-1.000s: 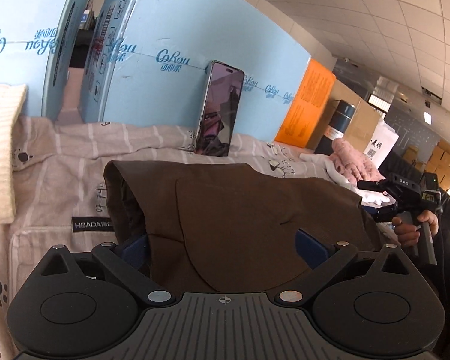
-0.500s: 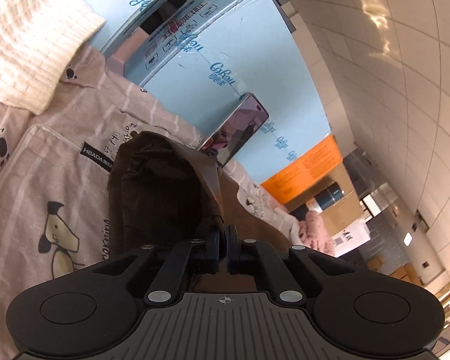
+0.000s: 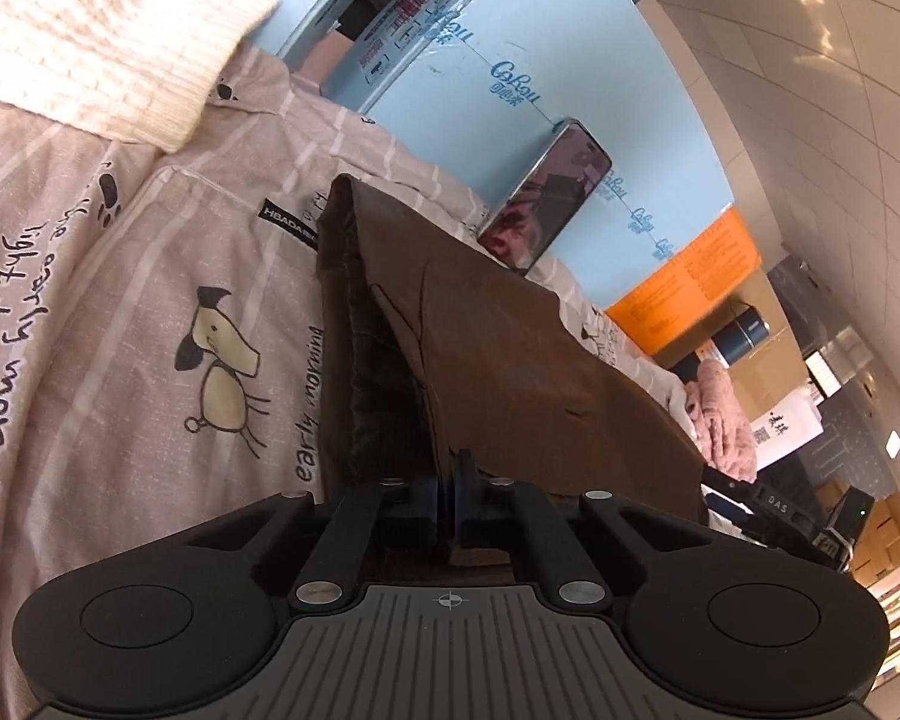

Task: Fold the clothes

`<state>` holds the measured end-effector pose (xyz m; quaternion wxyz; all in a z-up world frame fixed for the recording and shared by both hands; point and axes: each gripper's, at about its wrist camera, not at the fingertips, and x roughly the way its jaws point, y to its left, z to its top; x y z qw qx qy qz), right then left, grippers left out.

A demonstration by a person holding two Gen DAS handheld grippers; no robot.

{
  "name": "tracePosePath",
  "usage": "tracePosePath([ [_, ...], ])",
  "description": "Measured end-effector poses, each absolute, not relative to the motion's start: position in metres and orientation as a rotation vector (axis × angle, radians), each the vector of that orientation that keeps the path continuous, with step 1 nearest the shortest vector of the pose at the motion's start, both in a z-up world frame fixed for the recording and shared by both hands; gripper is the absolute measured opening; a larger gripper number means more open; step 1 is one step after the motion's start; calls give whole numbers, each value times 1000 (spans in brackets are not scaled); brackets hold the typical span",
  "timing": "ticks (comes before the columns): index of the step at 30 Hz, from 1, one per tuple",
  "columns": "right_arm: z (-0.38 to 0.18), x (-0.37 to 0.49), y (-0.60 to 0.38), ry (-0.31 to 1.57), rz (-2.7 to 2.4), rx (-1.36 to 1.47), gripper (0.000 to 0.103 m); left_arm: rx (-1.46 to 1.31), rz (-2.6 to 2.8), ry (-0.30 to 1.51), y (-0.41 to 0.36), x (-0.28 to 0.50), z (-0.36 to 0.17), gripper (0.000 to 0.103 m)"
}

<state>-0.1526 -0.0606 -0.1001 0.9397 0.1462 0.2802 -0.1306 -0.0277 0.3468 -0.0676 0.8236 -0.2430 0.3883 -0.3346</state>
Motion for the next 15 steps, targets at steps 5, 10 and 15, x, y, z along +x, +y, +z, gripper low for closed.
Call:
tracePosePath([
  [5,-97,-158,-51,595,-334,133,85,-472,-734,838,345,-38,-64,3],
  [10,-97,-140,-49,612,-379,31,85,-178,-654,792,336,-46,-56,4],
  [15,-103,-132,-57,653,-418,4,85,70,-672,706,325,-51,-30,57],
])
